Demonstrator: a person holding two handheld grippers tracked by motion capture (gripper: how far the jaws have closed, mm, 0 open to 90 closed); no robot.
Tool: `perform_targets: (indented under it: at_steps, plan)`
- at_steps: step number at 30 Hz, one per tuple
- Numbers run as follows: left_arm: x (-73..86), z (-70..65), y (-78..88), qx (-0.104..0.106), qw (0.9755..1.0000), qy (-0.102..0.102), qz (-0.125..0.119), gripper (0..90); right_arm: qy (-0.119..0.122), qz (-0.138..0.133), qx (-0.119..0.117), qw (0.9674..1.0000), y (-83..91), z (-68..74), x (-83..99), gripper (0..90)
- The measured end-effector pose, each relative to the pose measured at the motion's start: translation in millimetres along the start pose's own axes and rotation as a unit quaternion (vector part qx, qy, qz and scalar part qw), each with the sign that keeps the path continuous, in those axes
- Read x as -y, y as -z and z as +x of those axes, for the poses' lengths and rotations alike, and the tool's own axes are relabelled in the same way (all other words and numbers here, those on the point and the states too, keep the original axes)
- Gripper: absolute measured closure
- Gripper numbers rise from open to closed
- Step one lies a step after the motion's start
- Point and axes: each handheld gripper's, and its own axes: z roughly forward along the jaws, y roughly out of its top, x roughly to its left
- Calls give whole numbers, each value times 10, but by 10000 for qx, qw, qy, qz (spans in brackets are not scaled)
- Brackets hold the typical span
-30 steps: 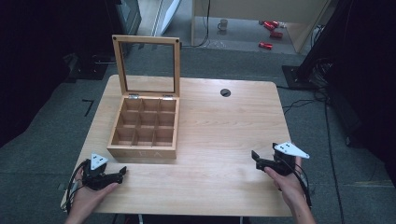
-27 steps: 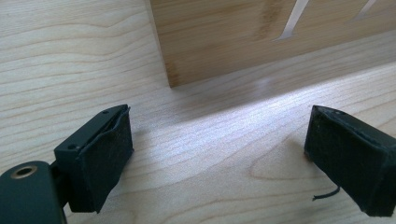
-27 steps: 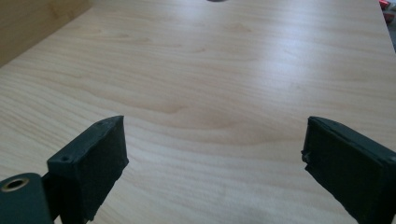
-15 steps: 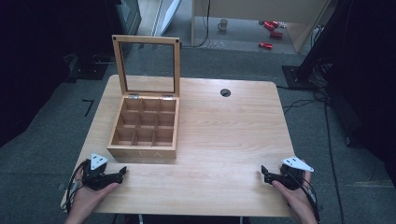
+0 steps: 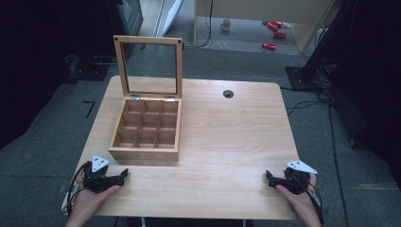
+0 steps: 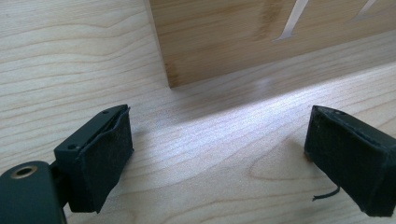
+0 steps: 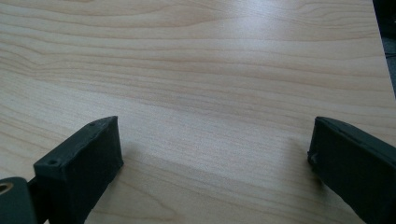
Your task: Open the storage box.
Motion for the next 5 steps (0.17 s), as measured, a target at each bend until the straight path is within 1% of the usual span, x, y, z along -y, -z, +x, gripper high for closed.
perform_targets:
  at_steps: [5]
  plan:
    - [-1,1,-1,-1,10000,-4,1,79,-1,1,-2,10000,0,0,0,23]
